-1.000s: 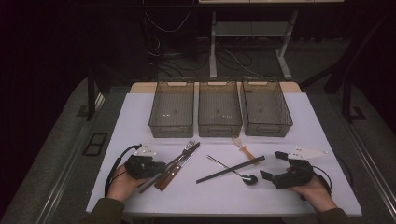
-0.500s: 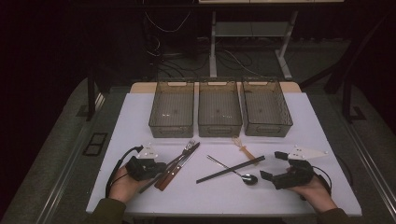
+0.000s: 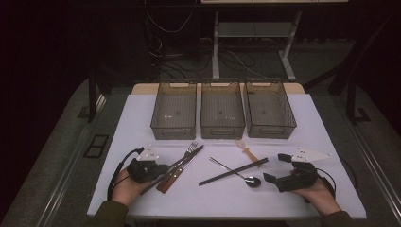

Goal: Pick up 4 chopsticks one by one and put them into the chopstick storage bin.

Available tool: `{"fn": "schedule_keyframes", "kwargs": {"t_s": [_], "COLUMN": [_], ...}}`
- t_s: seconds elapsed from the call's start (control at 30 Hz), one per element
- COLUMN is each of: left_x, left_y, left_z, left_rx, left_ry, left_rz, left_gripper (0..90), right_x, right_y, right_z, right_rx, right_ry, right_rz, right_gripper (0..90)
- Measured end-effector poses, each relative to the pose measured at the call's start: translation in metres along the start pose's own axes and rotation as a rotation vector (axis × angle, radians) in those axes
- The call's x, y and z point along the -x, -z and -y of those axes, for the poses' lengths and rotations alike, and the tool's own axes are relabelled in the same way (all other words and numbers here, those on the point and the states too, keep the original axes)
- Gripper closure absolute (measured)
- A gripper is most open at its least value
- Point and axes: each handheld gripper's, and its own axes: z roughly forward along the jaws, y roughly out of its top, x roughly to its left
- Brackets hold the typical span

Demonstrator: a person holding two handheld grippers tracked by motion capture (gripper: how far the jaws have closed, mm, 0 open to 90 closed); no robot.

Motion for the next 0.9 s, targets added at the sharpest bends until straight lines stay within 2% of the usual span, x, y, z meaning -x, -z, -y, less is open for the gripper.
{"fn": "schedule_keyframes", "kwargs": {"t_s": [0.2,0.3,0.4,0.9], "left_x": [-0.001,0.000,0.000,0.000], "left_y": [0.002,0.004,0.005,0.012], "left_z": [0.000,-0.001,-0.003,-0.008], "left_rx": [0.015,0.023,0.025,0.056], "left_ry": [0.002,0.006,-0.001,0.015], "left_rz": [-0.008,-0.007,-0.005,0.009], "left_gripper": [84.2,84.2,84.2,84.1], "right_x": [-0.001,-0.002,-0.003,0.000], "right_y": [0.000,0.000,-0.001,-0.003], "right_z": [0.000,0.001,0.001,0.003], "right_rx": [0.014,0.021,0.018,0.004], "right_ry": [-0.004,-0.002,-0.001,-0.002], "right_rz": [-0.009,0.001,-0.001,-0.009], "right_gripper": [0.9,0.9,0.9,0.9]}}
